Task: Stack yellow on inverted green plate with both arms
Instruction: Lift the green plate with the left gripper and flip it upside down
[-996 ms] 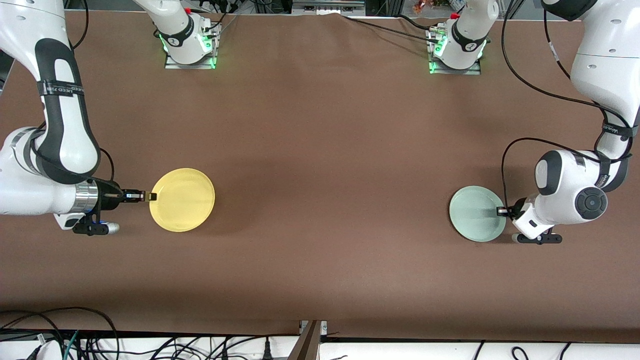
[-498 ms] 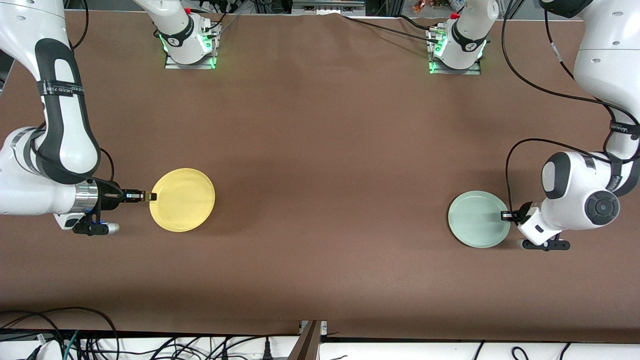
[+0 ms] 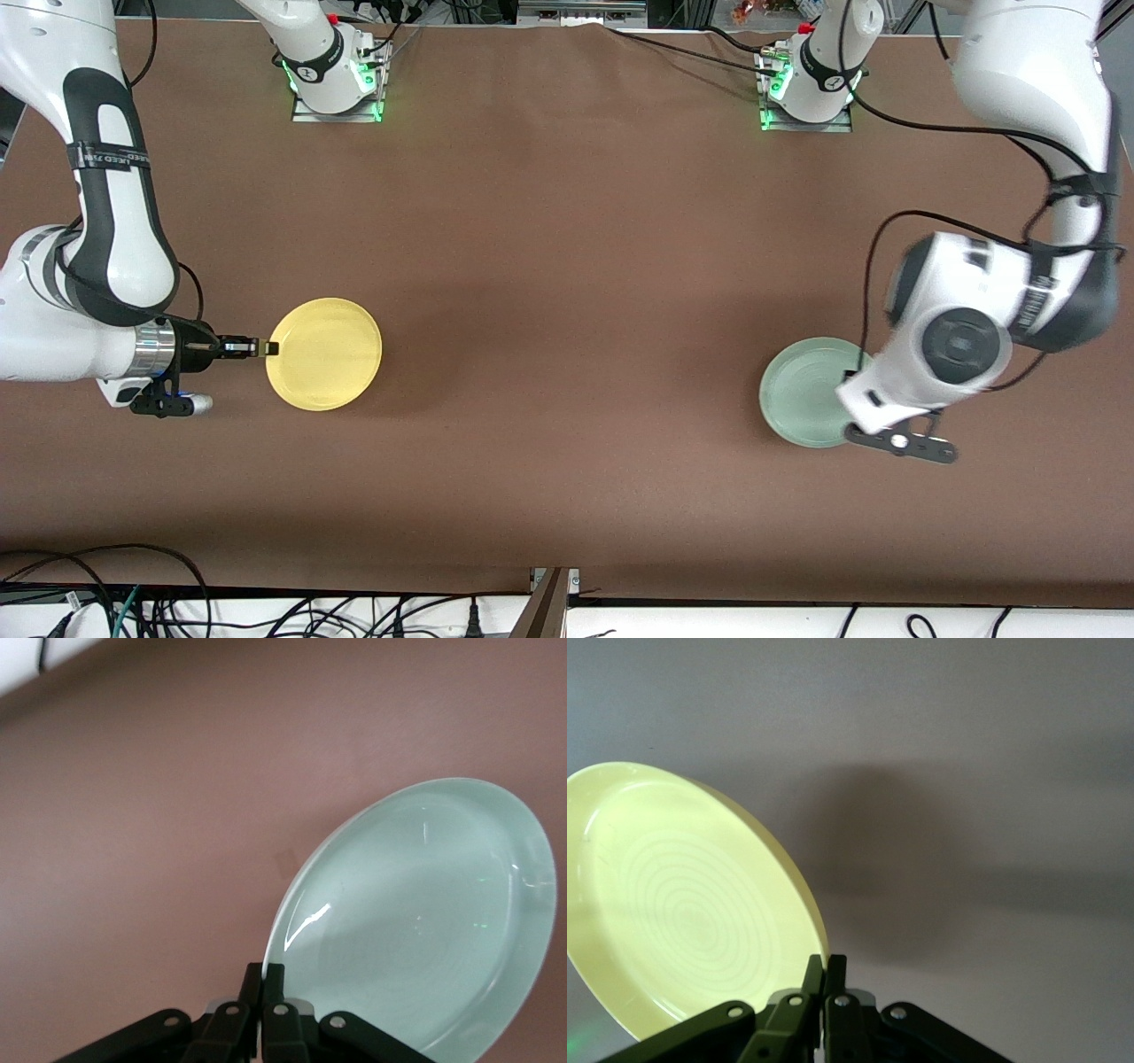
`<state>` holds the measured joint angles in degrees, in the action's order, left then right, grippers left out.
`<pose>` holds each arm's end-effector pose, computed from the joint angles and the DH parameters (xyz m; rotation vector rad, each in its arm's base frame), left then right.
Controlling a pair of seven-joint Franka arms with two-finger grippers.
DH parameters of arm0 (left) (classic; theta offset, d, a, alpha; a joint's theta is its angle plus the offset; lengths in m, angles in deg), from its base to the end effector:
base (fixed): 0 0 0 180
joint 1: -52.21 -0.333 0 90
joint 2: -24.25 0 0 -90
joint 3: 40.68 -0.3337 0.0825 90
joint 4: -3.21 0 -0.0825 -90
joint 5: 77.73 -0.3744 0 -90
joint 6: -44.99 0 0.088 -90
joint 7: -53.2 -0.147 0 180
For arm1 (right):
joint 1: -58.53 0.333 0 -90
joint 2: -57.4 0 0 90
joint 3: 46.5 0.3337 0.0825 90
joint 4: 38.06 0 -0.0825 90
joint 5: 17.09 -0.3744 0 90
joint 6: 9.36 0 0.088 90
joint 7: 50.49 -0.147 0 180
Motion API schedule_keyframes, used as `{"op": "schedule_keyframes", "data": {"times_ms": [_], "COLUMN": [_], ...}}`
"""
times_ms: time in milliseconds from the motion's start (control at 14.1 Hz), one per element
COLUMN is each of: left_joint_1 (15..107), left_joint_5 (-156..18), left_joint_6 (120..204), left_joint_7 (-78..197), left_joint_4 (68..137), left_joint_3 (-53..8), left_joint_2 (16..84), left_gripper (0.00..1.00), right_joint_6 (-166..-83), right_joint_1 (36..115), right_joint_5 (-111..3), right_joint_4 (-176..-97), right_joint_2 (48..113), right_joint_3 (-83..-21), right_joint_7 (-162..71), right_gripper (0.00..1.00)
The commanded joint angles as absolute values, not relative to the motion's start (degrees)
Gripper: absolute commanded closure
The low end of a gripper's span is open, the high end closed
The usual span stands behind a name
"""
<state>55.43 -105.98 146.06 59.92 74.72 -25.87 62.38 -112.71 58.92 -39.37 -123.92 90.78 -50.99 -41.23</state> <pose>0.7133 -0.1240 0.3541 -2.7775 0.3932 0.0811 0.6699 0.0057 0.2969 -2.7744 0.0642 0.3265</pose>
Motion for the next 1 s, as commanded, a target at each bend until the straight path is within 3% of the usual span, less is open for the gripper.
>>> {"op": "schedule_keyframes", "data": {"times_ms": [0,356,925], "left_joint_1": [64.6,85.4,97.6], "left_joint_5": [-114.5,-121.0,-132.8], "left_joint_6": [144.4,144.2,143.2], "left_joint_7": [62.5,69.4,80.2], "left_joint_4": [71.8,69.9,70.3], "left_joint_3": [-28.4,-40.0,-43.0], "left_joint_2": [63.4,65.8,71.2], "left_gripper": [1.00,1.00,1.00], "right_joint_6": [-111.8,-111.8,-111.8], "right_joint_1": [58.9,58.9,58.9], "right_joint_5": [-40.5,-40.5,-40.6], "right_joint_4": [-123.1,-123.1,-123.2], "right_joint_2": [90.9,91.0,91.1], "right_joint_3": [-50.9,-50.9,-50.9], "right_joint_7": [-41.7,-41.8,-41.4], "right_gripper": [1.00,1.00,1.00]}}
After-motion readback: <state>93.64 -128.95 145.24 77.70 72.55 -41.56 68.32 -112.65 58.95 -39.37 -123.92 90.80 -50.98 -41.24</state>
